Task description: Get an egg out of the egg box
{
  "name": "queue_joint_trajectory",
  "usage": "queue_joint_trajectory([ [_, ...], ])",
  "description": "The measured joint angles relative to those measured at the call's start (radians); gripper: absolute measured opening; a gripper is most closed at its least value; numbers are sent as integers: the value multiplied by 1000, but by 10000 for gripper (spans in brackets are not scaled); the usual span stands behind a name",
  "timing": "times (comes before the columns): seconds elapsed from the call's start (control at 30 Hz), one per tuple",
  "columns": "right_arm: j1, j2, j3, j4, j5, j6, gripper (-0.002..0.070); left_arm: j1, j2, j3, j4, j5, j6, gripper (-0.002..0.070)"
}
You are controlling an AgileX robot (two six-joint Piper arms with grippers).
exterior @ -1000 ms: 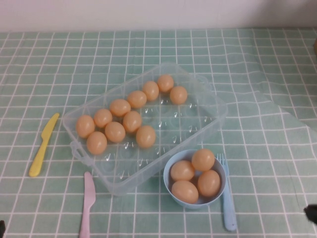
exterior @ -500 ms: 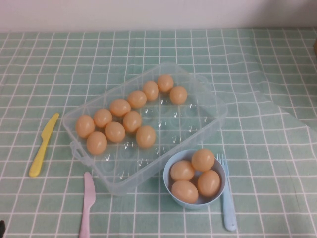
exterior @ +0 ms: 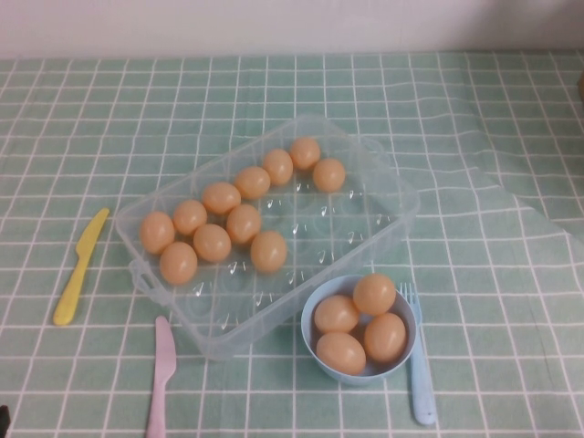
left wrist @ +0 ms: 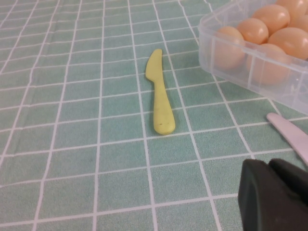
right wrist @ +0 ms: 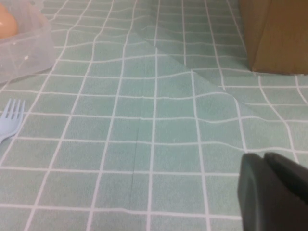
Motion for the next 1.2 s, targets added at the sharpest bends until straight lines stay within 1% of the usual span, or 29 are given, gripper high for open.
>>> queue_joint_trajectory([
  [1.2, 0, 0, 0, 8, 21, 2, -17, 0, 0, 0, 0, 0, 0, -5],
])
